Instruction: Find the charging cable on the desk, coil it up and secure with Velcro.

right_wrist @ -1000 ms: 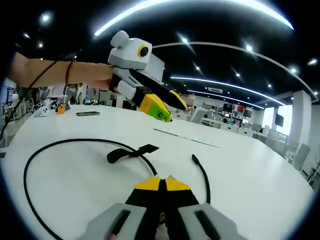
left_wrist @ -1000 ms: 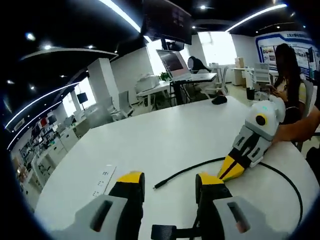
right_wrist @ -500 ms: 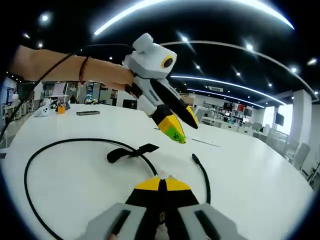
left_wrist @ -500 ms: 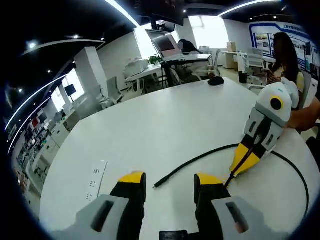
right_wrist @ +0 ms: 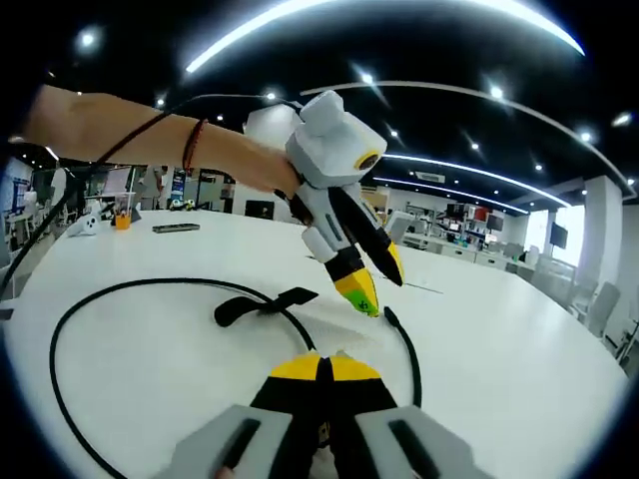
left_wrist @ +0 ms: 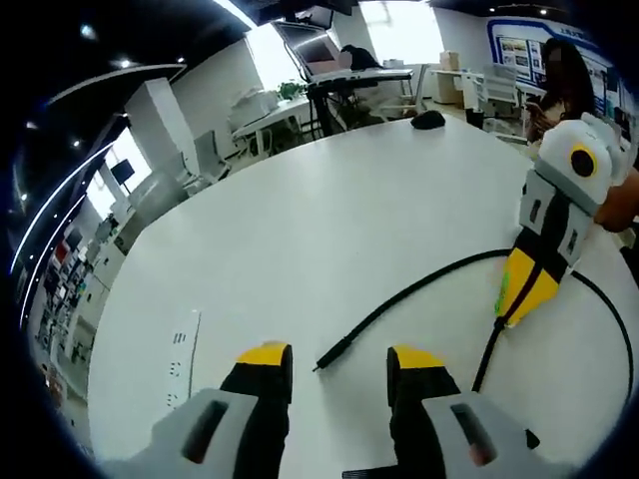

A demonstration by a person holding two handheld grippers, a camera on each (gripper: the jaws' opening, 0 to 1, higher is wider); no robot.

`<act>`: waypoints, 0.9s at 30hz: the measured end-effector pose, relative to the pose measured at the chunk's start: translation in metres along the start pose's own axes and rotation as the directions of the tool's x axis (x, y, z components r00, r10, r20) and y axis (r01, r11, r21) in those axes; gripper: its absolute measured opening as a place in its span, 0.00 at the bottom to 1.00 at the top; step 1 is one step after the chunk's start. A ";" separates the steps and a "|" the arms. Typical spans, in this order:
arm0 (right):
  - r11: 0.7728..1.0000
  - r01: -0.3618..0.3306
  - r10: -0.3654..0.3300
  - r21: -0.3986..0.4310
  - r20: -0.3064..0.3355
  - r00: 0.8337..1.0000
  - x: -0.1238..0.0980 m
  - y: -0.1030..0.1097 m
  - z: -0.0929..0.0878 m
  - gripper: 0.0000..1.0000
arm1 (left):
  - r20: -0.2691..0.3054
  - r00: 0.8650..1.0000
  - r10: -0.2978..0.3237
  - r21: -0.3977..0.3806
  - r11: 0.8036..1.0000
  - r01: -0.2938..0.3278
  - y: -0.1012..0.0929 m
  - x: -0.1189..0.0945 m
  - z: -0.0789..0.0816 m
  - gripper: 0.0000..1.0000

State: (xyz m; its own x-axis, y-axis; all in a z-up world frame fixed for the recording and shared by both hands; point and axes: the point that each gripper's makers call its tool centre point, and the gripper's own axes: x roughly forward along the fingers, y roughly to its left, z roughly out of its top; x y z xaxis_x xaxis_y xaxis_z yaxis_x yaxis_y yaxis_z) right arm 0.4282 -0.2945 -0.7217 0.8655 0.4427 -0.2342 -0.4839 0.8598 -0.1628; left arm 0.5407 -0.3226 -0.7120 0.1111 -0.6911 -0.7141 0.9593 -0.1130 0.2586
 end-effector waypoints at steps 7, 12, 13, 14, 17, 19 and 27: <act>1.000 -0.001 0.001 -0.001 0.002 1.000 -0.001 0.001 0.000 0.03 | -0.027 0.999 -0.017 0.019 1.000 0.018 0.001 0.008 0.001 0.34; 1.000 -0.002 0.002 0.002 0.003 1.000 -0.002 0.002 -0.001 0.03 | -0.060 0.997 -0.040 0.027 0.999 0.042 -0.002 0.013 -0.004 0.31; 1.000 -0.002 0.002 0.001 0.003 1.000 -0.002 0.002 -0.001 0.03 | -0.072 0.996 -0.049 0.025 0.998 0.051 -0.003 0.014 -0.006 0.30; 1.000 -0.001 0.001 0.001 0.002 1.000 -0.003 0.003 -0.001 0.03 | -0.082 0.995 -0.055 0.029 0.998 0.058 -0.003 0.015 -0.008 0.30; 1.000 -0.001 0.001 -0.004 0.001 1.000 -0.004 0.004 -0.002 0.03 | -0.105 0.992 -0.068 0.037 0.997 0.073 -0.004 0.016 -0.010 0.28; 1.000 0.000 0.000 -0.006 0.000 1.000 -0.004 0.005 -0.002 0.03 | -0.123 0.989 -0.079 0.041 0.996 0.085 -0.008 0.017 -0.011 0.26; 1.000 -0.001 0.001 -0.006 0.000 1.000 -0.006 0.010 -0.001 0.03 | -0.204 0.969 -0.139 0.052 0.987 0.153 -0.025 0.017 -0.013 0.22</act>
State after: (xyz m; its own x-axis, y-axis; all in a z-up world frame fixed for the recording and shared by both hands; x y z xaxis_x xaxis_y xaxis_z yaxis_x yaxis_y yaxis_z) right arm 0.4175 -0.2886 -0.7224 0.8653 0.4433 -0.2341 -0.4851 0.8582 -0.1680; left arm 0.5216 -0.3219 -0.7391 0.0270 -0.5085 -0.8606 0.9503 -0.2541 0.1800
